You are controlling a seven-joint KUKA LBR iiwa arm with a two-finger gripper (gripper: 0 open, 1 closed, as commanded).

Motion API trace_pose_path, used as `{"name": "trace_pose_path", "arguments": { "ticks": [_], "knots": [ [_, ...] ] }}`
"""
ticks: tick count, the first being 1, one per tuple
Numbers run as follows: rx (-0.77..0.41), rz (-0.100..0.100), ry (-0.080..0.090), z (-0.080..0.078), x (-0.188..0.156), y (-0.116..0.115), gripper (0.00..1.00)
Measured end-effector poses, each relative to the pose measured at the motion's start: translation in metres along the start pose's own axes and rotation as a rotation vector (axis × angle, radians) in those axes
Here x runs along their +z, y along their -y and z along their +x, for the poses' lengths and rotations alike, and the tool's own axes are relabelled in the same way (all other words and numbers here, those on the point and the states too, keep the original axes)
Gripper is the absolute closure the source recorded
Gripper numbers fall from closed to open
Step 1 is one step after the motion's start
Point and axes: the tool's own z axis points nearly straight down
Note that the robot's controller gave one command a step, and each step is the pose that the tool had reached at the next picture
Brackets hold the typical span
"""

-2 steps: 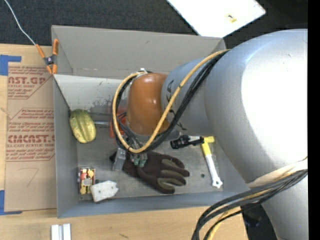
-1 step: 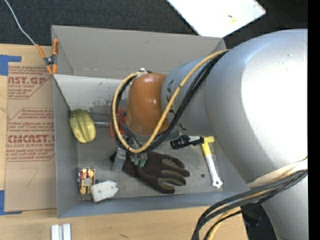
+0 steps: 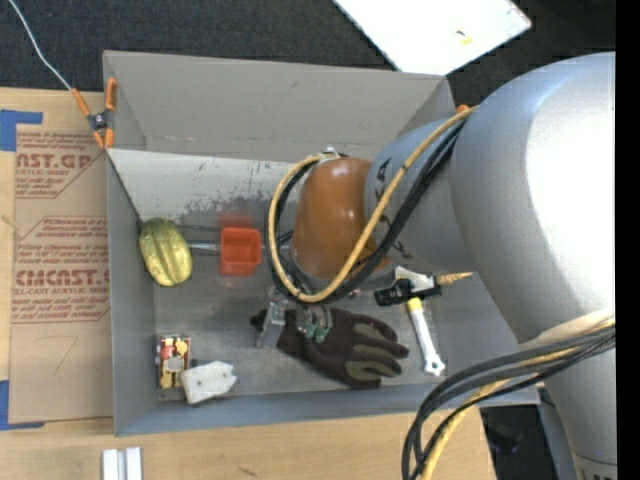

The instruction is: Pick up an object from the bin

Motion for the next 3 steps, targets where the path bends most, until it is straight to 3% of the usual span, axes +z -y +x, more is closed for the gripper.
{"name": "trace_pose_path", "arguments": {
  "ticks": [1, 3],
  "knots": [
    [0.007, 0.002, -0.004, 0.0090, -0.0087, -0.0119, 1.00],
    [0.007, 0.001, -0.004, 0.0089, -0.0087, -0.0117, 1.00]
  ]
}}
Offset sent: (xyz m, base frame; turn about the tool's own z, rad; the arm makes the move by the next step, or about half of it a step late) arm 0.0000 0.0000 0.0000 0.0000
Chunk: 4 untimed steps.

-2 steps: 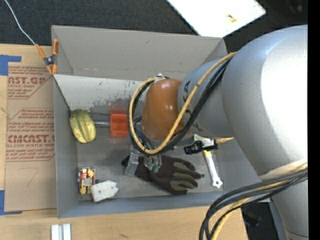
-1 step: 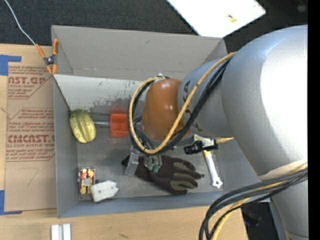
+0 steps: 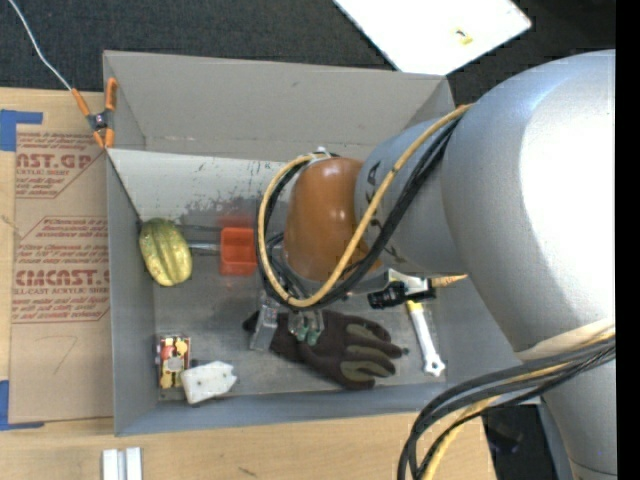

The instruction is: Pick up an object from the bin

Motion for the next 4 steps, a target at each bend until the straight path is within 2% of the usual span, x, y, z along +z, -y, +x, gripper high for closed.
{"name": "trace_pose_path", "arguments": {
  "ticks": [4],
  "knots": [
    [0.000, 0.000, 0.000, 0.0001, 0.0000, -0.0001, 1.00]
  ]
}}
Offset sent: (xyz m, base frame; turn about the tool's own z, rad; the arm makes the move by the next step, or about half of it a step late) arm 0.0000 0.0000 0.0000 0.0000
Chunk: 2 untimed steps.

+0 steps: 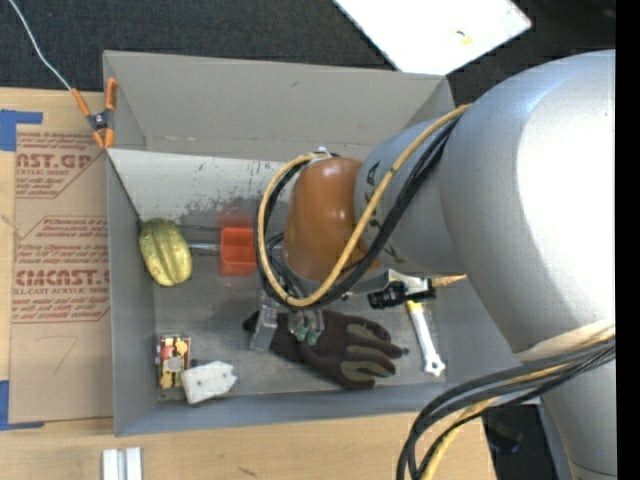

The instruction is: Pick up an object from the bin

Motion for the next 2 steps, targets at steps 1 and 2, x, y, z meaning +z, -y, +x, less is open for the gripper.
{"name": "trace_pose_path", "arguments": {
  "ticks": [1, 2],
  "knots": [
    [0.000, 0.000, 0.000, 0.0000, 0.0000, 0.0000, 1.00],
    [0.000, 0.000, 0.000, 0.0000, 0.0000, 0.0000, 1.00]
  ]
}}
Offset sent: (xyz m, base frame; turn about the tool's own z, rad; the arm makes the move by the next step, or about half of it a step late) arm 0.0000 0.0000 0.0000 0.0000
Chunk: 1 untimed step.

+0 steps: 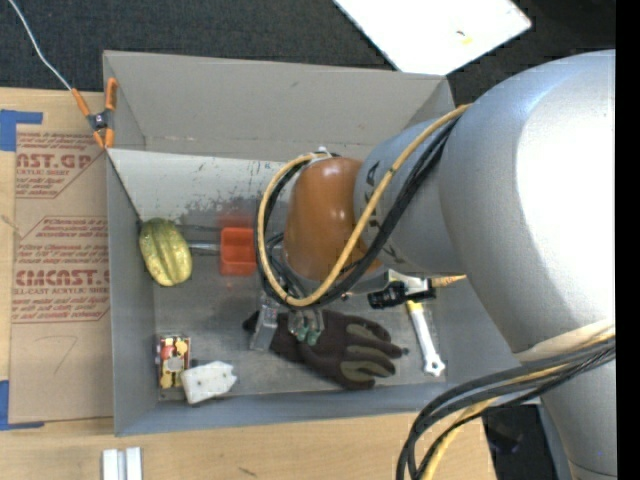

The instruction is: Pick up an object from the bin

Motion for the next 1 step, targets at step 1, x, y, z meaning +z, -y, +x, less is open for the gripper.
{"name": "trace_pose_path", "arguments": {
  "ticks": [1],
  "knots": [
    [0.000, 0.000, 0.000, 0.0000, 0.0000, 0.0000, 1.00]
  ]
}}
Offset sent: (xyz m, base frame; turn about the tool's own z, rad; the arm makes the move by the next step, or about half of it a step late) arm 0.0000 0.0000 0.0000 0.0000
